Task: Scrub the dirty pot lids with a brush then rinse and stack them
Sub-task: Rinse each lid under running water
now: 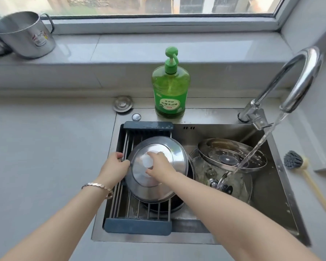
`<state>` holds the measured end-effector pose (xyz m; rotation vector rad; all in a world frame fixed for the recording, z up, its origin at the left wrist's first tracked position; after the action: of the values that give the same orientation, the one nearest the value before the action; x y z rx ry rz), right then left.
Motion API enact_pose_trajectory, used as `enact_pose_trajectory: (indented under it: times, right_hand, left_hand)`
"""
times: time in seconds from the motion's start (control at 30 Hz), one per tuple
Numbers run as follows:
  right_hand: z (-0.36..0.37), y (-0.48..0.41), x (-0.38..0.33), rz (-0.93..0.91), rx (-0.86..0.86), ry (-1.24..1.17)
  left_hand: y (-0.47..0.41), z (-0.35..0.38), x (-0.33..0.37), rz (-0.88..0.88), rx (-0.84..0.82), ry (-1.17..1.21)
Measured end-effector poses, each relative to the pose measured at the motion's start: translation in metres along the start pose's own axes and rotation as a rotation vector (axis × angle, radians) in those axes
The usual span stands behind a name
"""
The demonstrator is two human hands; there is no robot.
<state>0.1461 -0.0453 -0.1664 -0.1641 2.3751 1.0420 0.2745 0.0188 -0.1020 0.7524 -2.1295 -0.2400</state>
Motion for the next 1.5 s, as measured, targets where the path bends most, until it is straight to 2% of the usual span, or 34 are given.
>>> enact_pose_trajectory:
  times: [0.1, 0.17, 0.3, 0.37, 0.43, 0.5, 0.57, 0.7, 0.83, 0.93, 1.0, 1.07, 1.17, 1.27, 1.3, 1.37, 1.43, 1.5]
  right_hand:
    - [-0.020, 0.019, 0.018, -0.082, 0.010, -0.123]
    - [-0.042, 0.042, 0.041, -0.145, 0.092, -0.090]
    - [-0.097, 0.081, 0.113, -0.164, 0.450, 0.283]
    - [-0.119, 0.085, 0.155, -0.017, 0.481, 0.533]
    - [-0.135, 0.083, 0.190, 0.091, 0.441, 0.672]
    - [-0.142, 0.079, 0.208, 0.096, 0.409, 0.750]
    - [-0.147, 0.072, 0.214, 0.032, 0.454, 0.778]
    - [-0.169, 0.070, 0.207, -0.123, 0.526, 0.638]
    - [-0.197, 0.104, 0.192, -0.244, 0.473, 0.457]
    - [-0.226, 0.129, 0.182, -0.325, 0.392, 0.339]
    - [-0.246, 0.143, 0.170, -0.345, 0.317, 0.242]
    - [-0.263, 0.155, 0.158, -0.337, 0.247, 0.139]
    - [-0.273, 0.157, 0.146, -0.297, 0.147, 0.103]
    - [-0.274, 0.150, 0.141, -0.284, 0.105, -0.022]
    - [-0.273, 0.147, 0.141, -0.295, 0.123, -0.091]
    - [-0.270, 0.140, 0.148, -0.318, 0.265, -0.224]
    - [-0.260, 0.137, 0.159, -0.279, 0.447, -0.339]
    - [-0.239, 0.134, 0.168, -0.192, 0.480, -0.386]
  left_hand:
    - [-0.001, 0.017, 0.021, 0.048, -0.030, -0.015]
    - [0.000, 0.031, 0.037, 0.080, -0.050, -0.014]
    - [0.009, 0.064, 0.067, 0.114, -0.109, 0.003]
    - [0.015, 0.081, 0.081, 0.127, -0.111, 0.010]
    - [0.023, 0.098, 0.096, 0.146, -0.112, 0.029]
    - [0.032, 0.112, 0.108, 0.151, -0.114, 0.061]
    - [0.041, 0.123, 0.117, 0.158, -0.102, 0.075]
    - [0.055, 0.137, 0.125, 0.147, -0.089, 0.058]
    - [0.066, 0.141, 0.135, 0.211, -0.070, 0.004]
    - [0.076, 0.135, 0.162, 0.487, -0.088, -0.051]
    - [0.082, 0.133, 0.185, 0.701, -0.168, -0.114]
    - [0.083, 0.138, 0.199, 0.813, -0.285, -0.211]
    - [0.080, 0.151, 0.205, 0.723, -0.363, -0.202]
    - [0.084, 0.155, 0.208, 0.638, -0.310, 0.068]
    - [0.086, 0.155, 0.206, 0.604, -0.300, 0.131]
    - [0.088, 0.156, 0.201, 0.512, -0.270, 0.231]
    - [0.088, 0.152, 0.191, 0.362, -0.162, 0.393]
    - [0.084, 0.147, 0.179, 0.171, -0.037, 0.634]
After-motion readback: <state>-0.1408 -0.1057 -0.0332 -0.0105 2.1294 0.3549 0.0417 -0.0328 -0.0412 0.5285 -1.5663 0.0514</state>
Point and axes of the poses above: each hand's wrist, its own y-axis away from the middle knuckle, its own z-axis out of the palm, x = y × z, the point moved 4 cm from there along -y, towards the middle knuckle, and after that the axes turned 13 degrees about z, right-handed, at the moved point
